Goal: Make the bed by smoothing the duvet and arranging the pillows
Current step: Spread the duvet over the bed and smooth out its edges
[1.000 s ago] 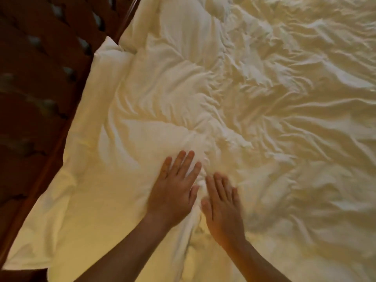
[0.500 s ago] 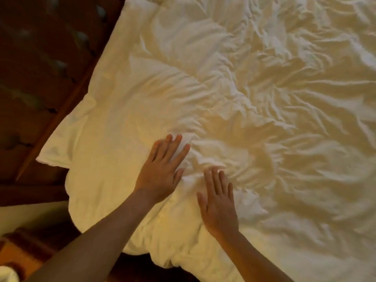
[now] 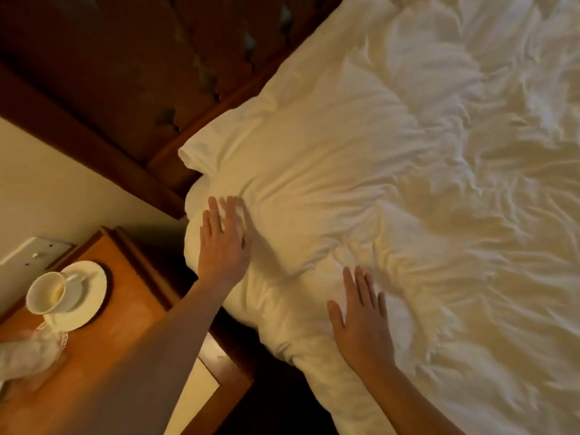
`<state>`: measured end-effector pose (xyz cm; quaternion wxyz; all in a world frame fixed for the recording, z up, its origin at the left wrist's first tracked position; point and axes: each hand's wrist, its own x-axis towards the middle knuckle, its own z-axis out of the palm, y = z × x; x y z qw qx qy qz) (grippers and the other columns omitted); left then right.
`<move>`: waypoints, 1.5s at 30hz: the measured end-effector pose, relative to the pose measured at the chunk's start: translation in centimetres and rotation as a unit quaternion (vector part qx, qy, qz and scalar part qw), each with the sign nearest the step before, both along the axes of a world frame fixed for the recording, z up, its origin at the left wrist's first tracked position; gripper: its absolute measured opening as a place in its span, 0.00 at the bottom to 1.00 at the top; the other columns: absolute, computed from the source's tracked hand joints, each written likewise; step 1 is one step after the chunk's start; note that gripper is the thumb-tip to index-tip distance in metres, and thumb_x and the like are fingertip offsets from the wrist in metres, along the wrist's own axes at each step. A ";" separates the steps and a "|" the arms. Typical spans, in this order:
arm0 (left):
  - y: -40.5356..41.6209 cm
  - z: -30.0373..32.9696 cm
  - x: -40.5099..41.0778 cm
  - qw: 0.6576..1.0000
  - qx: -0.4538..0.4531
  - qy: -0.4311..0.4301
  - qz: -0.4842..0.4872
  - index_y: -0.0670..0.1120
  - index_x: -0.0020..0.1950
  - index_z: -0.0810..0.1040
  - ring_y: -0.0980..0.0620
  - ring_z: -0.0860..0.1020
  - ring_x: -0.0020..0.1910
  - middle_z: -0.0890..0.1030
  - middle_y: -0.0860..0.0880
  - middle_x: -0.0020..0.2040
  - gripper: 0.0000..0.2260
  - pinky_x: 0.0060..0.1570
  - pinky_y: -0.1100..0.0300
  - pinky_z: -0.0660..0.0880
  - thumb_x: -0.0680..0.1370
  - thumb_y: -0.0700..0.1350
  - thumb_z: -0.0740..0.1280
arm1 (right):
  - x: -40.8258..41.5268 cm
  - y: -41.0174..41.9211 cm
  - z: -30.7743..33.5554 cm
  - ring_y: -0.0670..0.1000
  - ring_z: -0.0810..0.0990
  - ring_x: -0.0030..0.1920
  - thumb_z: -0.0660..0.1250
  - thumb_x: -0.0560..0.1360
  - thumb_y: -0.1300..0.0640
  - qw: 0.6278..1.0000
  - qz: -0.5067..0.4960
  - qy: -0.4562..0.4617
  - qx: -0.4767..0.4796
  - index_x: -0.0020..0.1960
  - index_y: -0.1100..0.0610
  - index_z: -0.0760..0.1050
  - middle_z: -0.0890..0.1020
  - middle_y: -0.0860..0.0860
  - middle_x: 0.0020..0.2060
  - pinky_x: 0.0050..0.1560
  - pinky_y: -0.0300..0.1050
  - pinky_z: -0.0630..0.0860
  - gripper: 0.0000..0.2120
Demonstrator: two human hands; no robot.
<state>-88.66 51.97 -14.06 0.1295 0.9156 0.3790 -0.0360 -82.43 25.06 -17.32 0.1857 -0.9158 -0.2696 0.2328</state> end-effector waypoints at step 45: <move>5.7 8.8 3.6 0.794 -0.520 -0.128 0.288 0.37 0.46 0.75 0.48 0.80 0.25 0.79 0.42 0.27 0.06 0.24 0.59 0.77 0.80 0.38 0.61 | -9.3 10.8 6.3 0.38 0.43 0.75 0.67 0.59 0.22 0.986 0.030 0.132 0.093 0.77 0.42 0.30 0.39 0.34 0.75 0.76 0.41 0.51 0.64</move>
